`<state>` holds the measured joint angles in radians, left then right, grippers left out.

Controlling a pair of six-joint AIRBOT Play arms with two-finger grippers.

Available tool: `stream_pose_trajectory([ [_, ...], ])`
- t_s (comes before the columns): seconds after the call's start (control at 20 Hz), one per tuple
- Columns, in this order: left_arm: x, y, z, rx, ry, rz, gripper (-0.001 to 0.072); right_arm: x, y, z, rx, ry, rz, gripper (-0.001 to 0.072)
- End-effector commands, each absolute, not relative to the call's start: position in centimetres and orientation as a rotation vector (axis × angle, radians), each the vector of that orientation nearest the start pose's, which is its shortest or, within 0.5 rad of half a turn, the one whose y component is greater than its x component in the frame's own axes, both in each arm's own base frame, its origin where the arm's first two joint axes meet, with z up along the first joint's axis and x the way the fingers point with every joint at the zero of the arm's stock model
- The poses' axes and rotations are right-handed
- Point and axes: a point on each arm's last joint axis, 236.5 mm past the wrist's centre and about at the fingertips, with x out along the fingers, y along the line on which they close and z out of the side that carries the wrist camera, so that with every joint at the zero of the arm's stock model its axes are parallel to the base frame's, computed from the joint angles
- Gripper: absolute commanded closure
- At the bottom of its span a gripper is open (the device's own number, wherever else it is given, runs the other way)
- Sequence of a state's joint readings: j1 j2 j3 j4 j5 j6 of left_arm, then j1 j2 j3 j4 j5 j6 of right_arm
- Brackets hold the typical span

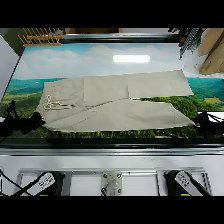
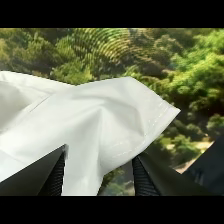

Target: Fold the clothes and pants, and hang the long-sleeved shirts on hangers.

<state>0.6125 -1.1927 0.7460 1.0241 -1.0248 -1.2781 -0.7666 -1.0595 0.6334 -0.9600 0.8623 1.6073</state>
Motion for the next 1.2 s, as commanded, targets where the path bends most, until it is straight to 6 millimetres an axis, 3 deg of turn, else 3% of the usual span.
stream_pose_trajectory([
  [0.0, 30.6, 8.7, -6.4, -0.726, 1.204, 0.136, 0.0697, 29.8, -14.3, -5.0, 1.098, 0.912, -0.51, 0.0284],
  [0.1, 30.6, 8.7, -6.4, -0.726, 1.203, 0.136, 0.0696, 29.7, -14.2, -5.5, 1.106, 0.926, -0.511, 0.0295],
  [0.2, 30.6, 8.7, -6.4, -0.727, 1.203, 0.136, 0.0697, 29.5, -13.9, -6.2, 1.098, 0.956, -0.495, 0.0631],
  [0.25, 30.6, 8.7, -6.4, -0.727, 1.202, 0.137, 0.0697, 29.4, -13.7, -6.3, 1.083, 0.97, -0.481, 0.0704],
  [0.35, 31.5, 9.1, -5.7, -0.726, 1.17, 0.14, 0.0697, 30.0, -14.2, -5.7, 1.073, 0.952, -0.48, 0.0706],
  [0.45, 34.4, 9.7, -2.4, -0.7, 1.081, 0.117, 0.0698, 32.9, -15.6, -2.6, 1.02, 0.898, -0.443, 0.0707],
  [0.55, 38.7, 10.1, 2.7, -0.629, 0.962, 0.079, 0.0698, 37.6, -16.7, 2.4, 0.959, 0.836, -0.372, 0.0707],
  [0.7, 44.8, 9.3, 10.7, -0.549, 0.835, 0.0, 0.0698, 45.0, -16.7, 10.5, 0.855, 0.753, -0.236, 0.0707],
  [0.8, 47.4, 8.8, 15.3, -0.503, 0.78, -0.052, 0.0697, 48.0, -16.7, 15.0, 0.764, 0.7, -0.18, 0.0706],
  [0.85, 47.8, 8.7, 16.6, -0.488, 0.773, -0.069, 0.0697, 48.5, -17.1, 16.4, 0.712, 0.678, -0.184, 0.0706],
  [0.9, 47.8, 8.5, 17.2, -0.479, 0.778, -0.081, 0.0697, 48.4, -17.8, 17.1, 0.653, 0.667, -0.207, 0.0706],
  [1.0, 46.5, 8.6, 16.0, -0.478, 0.82, -0.07, 0.0698, 47.0, -18.8, 16.2, 0.528, 0.711, -0.238, 0.0706],
  [1.15, 41.8, 9.3, 9.7, -0.472, 0.942, 0.02, 0.0698, 42.9, -19.1, 11.2, 0.369, 0.86, -0.26, 0.0706],
])
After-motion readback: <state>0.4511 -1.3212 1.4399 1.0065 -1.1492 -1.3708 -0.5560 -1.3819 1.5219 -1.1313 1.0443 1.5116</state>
